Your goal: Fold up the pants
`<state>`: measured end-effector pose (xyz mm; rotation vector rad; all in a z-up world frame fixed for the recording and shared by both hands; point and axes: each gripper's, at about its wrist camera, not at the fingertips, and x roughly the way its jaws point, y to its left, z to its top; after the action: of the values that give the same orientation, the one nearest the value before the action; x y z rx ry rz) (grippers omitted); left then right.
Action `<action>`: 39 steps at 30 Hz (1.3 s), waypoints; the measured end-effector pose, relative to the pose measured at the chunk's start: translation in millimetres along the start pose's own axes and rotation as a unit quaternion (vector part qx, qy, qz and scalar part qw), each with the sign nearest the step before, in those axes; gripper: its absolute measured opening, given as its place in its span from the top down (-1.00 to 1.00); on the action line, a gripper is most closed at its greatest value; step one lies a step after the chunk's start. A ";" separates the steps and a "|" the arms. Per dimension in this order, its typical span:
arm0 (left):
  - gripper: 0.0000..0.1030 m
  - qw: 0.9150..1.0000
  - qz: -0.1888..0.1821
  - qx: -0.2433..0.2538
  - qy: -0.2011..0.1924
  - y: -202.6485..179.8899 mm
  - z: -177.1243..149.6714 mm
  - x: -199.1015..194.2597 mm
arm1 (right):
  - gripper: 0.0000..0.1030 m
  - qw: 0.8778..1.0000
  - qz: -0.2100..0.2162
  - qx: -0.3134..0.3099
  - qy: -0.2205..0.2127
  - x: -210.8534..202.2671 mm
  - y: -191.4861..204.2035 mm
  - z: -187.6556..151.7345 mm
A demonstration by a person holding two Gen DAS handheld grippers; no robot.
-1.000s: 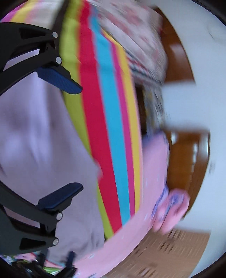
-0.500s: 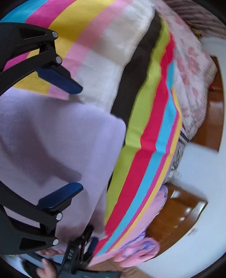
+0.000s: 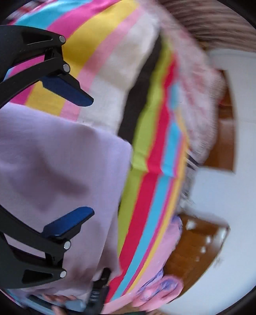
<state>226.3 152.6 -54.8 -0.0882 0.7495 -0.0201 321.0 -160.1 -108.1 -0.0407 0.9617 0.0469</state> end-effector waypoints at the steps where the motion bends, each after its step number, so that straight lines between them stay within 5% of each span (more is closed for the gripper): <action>1: -0.97 0.999 -0.021 0.026 -0.012 -11.0 -3.4 -13.6 | -0.90 1.000 -0.001 0.018 -0.001 -8.3 -5.7 -2.5; 4: -0.97 0.992 -0.076 0.101 -0.027 -48.9 -26.0 -47.4 | -0.92 0.996 0.059 0.016 -0.062 -57.9 -5.5 -22.8; 8: -0.97 0.987 -0.073 0.142 0.015 -68.2 -55.3 -40.2 | -0.92 0.988 0.108 -0.077 -0.081 -98.1 23.1 -67.5; 10: -0.97 0.989 -0.056 0.130 0.048 -60.4 -70.1 -30.0 | -0.92 0.988 0.104 -0.093 -0.065 -96.3 31.2 -86.7; 13: -0.97 0.989 -0.068 0.129 0.035 -50.2 -82.2 -32.1 | -0.92 0.993 0.064 -0.095 -0.026 -82.6 28.3 -110.7; 22: -0.97 0.992 -0.051 0.110 0.045 -33.9 -86.6 -56.9 | -0.92 0.996 0.069 -0.031 -0.052 -125.4 -15.9 -146.7; 26: -0.97 0.991 -0.052 0.116 0.047 -27.0 -93.2 -53.2 | -0.92 0.999 0.027 -0.024 -0.018 -107.5 -29.5 -166.7; 31: -0.97 0.991 -0.050 0.115 0.053 -29.6 -90.7 -50.3 | -0.92 0.999 0.016 -0.032 -0.033 -120.9 -39.1 -180.7; 36: -0.97 0.991 -0.048 0.115 0.052 -30.9 -91.4 -48.4 | -0.92 0.998 -0.018 0.017 -0.062 -143.8 -86.8 -192.5; 39: -0.97 0.990 -0.050 0.115 0.059 -30.8 -90.0 -46.9 | -0.92 0.997 -0.018 0.063 -0.042 -134.3 -124.2 -206.4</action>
<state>131.1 117.7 -85.8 0.0959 0.8557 -0.2092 82.5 -298.5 -114.1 0.0603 0.8788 -0.0442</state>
